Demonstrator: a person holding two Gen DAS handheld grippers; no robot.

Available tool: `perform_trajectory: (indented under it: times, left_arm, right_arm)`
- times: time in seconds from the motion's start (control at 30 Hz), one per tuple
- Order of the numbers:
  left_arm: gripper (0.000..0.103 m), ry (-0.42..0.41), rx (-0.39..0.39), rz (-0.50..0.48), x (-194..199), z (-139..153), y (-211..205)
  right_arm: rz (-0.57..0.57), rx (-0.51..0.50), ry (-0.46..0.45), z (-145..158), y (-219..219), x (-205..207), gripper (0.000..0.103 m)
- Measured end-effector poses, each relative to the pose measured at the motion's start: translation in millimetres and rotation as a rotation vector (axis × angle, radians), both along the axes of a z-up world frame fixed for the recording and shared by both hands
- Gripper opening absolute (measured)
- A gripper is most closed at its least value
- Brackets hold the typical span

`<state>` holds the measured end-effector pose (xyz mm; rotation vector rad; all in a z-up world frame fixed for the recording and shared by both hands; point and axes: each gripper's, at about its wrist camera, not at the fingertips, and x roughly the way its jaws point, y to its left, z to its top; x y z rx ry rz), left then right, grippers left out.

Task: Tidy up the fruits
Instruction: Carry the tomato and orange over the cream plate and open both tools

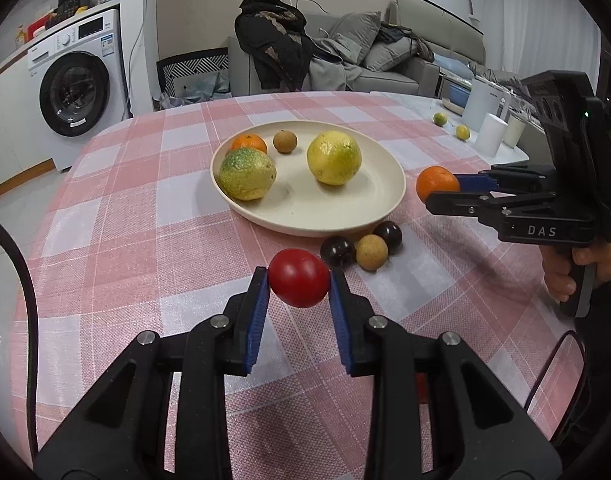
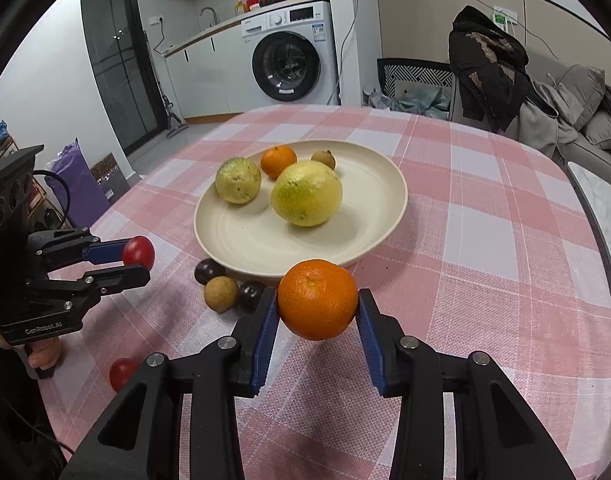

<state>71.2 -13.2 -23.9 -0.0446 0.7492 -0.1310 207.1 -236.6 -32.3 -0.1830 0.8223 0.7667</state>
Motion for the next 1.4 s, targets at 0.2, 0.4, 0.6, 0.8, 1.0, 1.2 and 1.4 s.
perform_trajectory:
  times: [0.2,0.4,0.6,0.8,1.0,1.2,1.4]
  left_arm:
    - [0.027,-0.037,-0.008,0.016,-2,9,1]
    - [0.027,-0.063,-0.006,0.008,-1,17,-4]
    - [0.027,-0.087,-0.011,0.008,4,25,-8]
    - [0.027,-0.103,-0.019,0.013,12,33,-9]
    - [0.027,-0.124,-0.020,0.012,20,41,-10]
    - [0.027,-0.130,-0.011,0.013,28,44,-13]
    - [0.027,-0.123,-0.004,0.011,40,39,-18]
  right_arm:
    - [-0.002,0.034,-0.049,12,-2,-7,0.040]
    - [-0.028,0.071,-0.090,21,-7,-8,0.040]
    - [-0.044,0.117,-0.129,33,-12,-8,0.040]
    - [-0.043,0.122,-0.143,41,-10,-8,0.040]
    - [-0.031,0.111,-0.171,48,-2,-11,0.040]
    - [-0.011,0.097,-0.179,51,7,-11,0.040]
    - [-0.006,0.109,-0.161,50,9,-4,0.040]
